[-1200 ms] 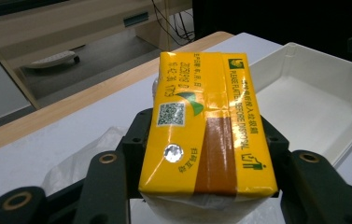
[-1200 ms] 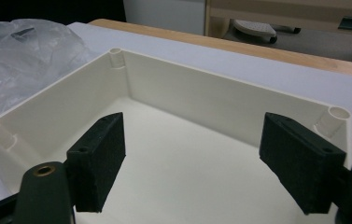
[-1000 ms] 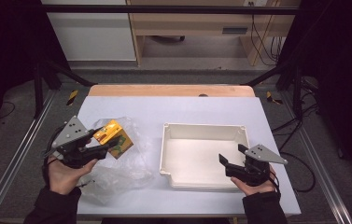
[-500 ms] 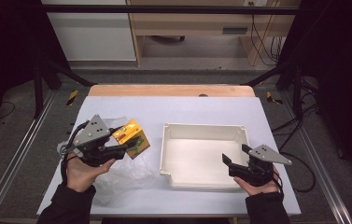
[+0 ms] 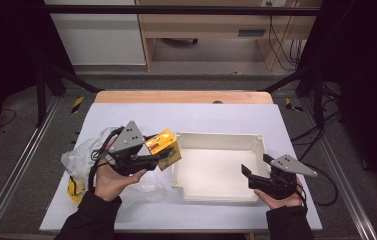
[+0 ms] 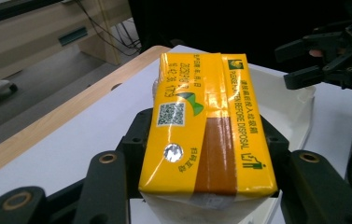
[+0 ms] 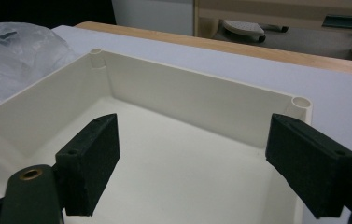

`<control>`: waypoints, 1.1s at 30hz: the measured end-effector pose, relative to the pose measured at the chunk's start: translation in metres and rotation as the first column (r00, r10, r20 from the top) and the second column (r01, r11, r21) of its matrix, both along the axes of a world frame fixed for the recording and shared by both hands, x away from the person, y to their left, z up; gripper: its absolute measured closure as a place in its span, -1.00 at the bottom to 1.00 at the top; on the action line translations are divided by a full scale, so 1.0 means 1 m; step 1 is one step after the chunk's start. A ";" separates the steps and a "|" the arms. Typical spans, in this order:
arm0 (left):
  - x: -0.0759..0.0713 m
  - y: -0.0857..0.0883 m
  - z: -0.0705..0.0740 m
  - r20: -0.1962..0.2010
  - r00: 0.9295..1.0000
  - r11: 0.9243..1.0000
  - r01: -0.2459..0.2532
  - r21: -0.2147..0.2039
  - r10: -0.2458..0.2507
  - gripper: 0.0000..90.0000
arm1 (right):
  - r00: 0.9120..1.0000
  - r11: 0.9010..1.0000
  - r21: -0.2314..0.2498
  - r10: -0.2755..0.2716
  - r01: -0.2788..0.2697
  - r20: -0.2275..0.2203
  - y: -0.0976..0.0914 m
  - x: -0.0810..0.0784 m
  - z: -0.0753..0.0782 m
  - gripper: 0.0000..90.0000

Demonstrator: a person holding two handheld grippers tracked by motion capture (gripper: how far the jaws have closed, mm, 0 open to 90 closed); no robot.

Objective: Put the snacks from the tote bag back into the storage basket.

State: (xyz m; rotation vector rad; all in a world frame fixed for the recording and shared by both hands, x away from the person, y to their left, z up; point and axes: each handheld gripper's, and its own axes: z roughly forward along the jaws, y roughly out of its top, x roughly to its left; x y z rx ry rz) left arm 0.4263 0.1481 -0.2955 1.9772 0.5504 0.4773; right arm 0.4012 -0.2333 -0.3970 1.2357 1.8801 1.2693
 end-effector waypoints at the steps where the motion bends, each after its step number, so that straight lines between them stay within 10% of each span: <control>1: 0.001 -0.003 -0.001 -0.002 1.000 1.000 0.009 0.001 -0.009 0.13 | 1.000 1.000 0.000 0.000 0.000 0.000 0.000 0.000 0.000 -0.61; 33: 0.020 -0.052 -0.035 -0.049 0.979 0.977 0.201 0.063 -0.199 0.13 | 1.000 1.000 -0.007 -0.025 0.025 -0.006 -0.008 0.003 -0.003 -0.65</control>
